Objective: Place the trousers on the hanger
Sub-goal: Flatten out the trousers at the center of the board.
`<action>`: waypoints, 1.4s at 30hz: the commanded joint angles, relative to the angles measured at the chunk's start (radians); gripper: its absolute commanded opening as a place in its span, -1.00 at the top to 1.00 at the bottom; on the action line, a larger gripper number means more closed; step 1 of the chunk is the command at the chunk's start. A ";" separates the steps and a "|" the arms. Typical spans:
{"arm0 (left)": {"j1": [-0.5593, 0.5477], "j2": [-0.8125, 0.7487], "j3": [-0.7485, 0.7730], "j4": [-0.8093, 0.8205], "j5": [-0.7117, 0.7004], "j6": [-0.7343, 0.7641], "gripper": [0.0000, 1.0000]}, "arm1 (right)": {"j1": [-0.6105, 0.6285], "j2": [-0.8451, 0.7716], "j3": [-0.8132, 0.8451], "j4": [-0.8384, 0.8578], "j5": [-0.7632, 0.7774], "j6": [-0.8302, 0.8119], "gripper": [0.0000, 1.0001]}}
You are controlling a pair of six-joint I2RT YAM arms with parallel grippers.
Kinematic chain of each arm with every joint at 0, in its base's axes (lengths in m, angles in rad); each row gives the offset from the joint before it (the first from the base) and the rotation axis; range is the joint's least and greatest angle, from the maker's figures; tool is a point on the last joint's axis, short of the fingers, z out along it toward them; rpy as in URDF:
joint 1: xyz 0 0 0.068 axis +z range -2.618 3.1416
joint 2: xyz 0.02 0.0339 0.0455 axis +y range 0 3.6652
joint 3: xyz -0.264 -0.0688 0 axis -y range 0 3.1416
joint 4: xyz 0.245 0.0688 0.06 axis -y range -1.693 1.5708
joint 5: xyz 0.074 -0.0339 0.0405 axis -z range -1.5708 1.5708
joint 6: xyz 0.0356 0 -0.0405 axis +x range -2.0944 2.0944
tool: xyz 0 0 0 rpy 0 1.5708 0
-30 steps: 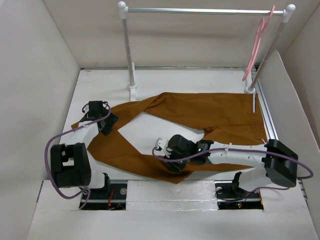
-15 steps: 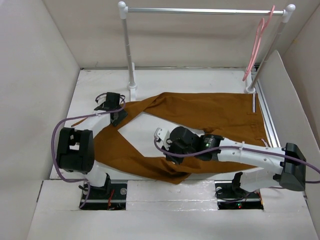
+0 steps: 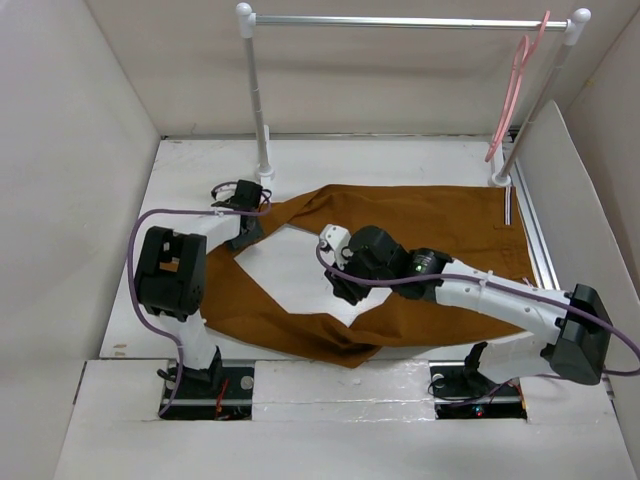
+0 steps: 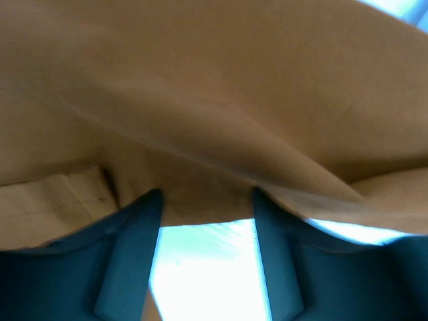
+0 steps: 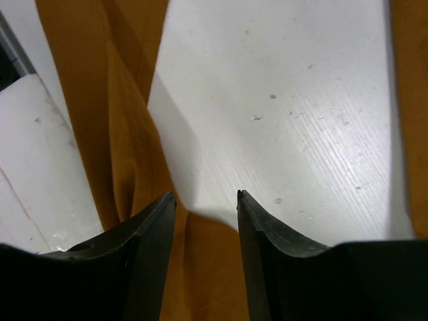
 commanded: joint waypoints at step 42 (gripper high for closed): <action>0.085 -0.162 0.166 -0.138 0.101 0.300 0.49 | -0.170 -0.065 0.019 0.047 -0.157 -0.047 0.79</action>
